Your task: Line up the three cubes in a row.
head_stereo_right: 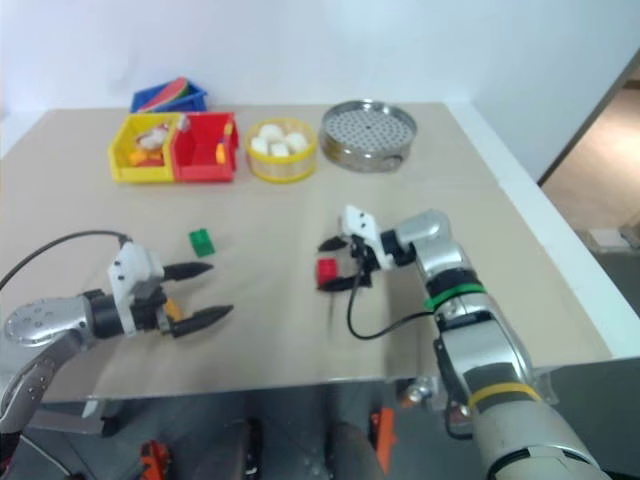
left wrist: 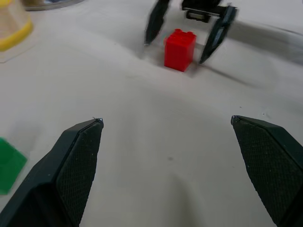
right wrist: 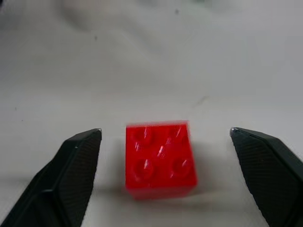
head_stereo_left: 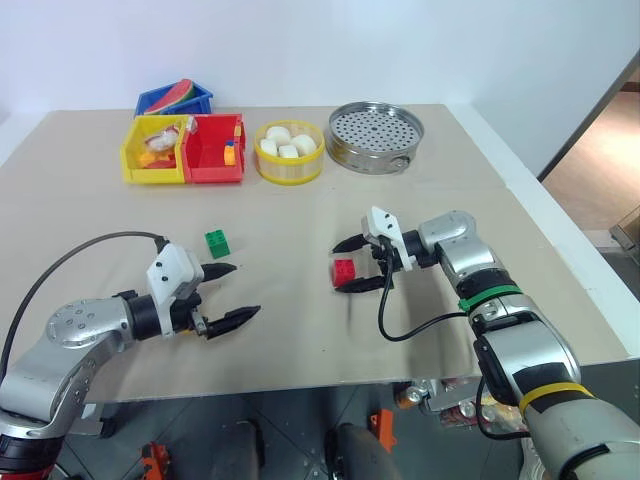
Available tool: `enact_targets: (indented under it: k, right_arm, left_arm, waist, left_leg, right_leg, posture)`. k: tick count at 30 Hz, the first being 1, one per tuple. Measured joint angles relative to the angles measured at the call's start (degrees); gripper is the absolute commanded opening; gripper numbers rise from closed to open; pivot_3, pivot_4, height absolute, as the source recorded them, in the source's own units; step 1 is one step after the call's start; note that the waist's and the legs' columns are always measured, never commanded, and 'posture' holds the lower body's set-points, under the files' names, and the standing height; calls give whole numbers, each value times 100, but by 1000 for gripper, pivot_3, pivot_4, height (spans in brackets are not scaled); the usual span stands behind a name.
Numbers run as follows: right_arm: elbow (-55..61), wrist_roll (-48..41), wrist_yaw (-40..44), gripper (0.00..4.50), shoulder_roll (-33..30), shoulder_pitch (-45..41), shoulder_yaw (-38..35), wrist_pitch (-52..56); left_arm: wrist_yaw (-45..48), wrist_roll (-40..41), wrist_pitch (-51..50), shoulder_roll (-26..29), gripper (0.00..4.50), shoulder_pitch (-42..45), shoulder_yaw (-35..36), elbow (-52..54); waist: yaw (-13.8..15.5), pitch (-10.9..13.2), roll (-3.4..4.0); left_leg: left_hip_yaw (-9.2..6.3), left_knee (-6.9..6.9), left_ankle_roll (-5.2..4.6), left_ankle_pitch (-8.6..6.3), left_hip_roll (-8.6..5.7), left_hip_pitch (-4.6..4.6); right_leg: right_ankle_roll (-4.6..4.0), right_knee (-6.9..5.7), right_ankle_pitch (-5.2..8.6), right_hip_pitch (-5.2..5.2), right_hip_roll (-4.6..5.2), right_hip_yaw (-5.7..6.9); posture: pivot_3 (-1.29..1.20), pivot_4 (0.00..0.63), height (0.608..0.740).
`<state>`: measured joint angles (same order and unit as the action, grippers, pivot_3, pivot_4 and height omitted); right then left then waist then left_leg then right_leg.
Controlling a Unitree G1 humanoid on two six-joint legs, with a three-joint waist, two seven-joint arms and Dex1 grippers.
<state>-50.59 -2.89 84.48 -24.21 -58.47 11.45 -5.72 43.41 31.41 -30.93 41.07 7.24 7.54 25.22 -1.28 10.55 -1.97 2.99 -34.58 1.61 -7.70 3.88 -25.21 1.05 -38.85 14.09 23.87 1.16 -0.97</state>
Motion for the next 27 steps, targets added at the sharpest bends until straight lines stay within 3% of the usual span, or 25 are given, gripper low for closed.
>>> enact_targets:
  k: [6, 11, 18, 27]
  right_arm:
    - [1676, -505, -348, 4436, -183, 305, -389, 678]
    - [2532, -678, -524, 4436, -363, 818, -445, 1047]
    - [2701, -688, -721, 4436, -569, 916, -448, 1032]
    - [2653, -686, -834, 4436, -662, 913, -447, 831]
  left_arm:
    - [-1574, -170, -861, -307, 4500, 755, 599, -243]
    - [-2786, -321, -1647, -964, 4500, 994, 594, -47]
    - [-4163, -917, -2343, -1785, 4500, 1449, 378, -39]
    - [-4727, -1360, -3019, -2308, 4500, 1775, 105, -174]
  waist:
    - [3, -1, -2]
    - [8, -1, -3]
    - [6, -1, -5]
    - [3, 0, -5]
  left_leg:
    - [-4, 0, 3, 1, -1, 2]
    - [-3, -2, 4, 1, -12, -1]
    - [-8, -10, 5, 4, -11, 2]
    - [-10, -8, 7, 4, -11, 0]
  right_leg:
    - [7, -10, 4, -1, -2, 1]
    - [13, -9, 4, -2, 8, -2]
    - [13, -10, -7, -3, -1, -3]
    - [15, -10, -6, -1, -5, -8]
  posture:
    - [0, 150, 740]
    - [0, 150, 740]
    - [0, 150, 740]
    - [0, 150, 740]
